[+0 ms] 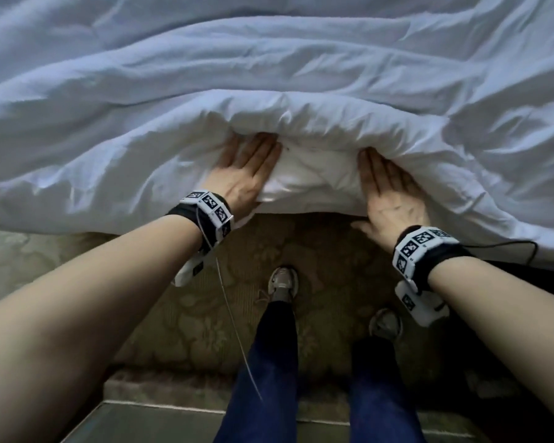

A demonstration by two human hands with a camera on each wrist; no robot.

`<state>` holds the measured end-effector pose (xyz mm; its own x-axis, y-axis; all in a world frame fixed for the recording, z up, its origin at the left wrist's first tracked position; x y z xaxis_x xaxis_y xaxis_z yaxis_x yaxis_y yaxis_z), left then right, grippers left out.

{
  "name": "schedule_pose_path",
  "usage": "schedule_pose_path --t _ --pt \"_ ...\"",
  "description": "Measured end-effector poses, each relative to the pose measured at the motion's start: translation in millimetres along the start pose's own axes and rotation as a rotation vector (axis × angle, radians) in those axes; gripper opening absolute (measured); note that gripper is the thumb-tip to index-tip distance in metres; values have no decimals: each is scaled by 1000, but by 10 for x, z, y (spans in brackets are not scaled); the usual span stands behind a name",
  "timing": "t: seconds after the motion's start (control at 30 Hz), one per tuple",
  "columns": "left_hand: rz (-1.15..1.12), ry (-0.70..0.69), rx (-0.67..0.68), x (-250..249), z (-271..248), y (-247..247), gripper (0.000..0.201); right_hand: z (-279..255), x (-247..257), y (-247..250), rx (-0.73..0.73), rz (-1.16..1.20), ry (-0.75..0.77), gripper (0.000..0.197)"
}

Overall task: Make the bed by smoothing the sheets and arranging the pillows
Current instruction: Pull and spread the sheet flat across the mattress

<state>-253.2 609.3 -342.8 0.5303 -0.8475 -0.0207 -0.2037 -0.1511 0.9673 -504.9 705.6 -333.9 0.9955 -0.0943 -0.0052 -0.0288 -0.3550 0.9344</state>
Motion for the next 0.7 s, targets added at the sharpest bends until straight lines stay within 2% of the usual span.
schedule_pose_path --t 0.07,0.2,0.33,0.43,0.5,0.6,0.7 --pt "-45 -26 35 -37 13 -82 64 70 54 -88 -35 -4 -36 123" --pt "-193 -25 77 -101 -1 -136 63 151 91 -169 -171 35 -87 85" --pt "-325 47 48 -42 -81 46 61 212 74 -29 -197 110 -73 71" --pt "-280 8 118 -121 -177 134 55 61 147 173 -113 154 -143 66" --pt "-248 -6 209 -283 -359 103 47 -176 209 239 -12 107 -141 53" --pt "-188 -61 437 -657 -856 1 44 -747 238 207 155 96 -103 46" --pt "-208 -138 543 -1027 -1511 -32 49 -1432 309 56 396 -19 -10 35"
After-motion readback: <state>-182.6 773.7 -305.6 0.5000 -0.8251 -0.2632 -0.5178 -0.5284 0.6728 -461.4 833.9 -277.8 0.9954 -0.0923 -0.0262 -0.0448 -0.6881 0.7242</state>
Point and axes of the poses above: each hand's wrist, its own z-axis towards the middle knuckle, its own y-axis out of the back of the hand, x = y × z, the point moved 4 cm from there along z, towards the middle knuckle, and after that the axes turned 9 degrees about -y, right-handed, at the moved point
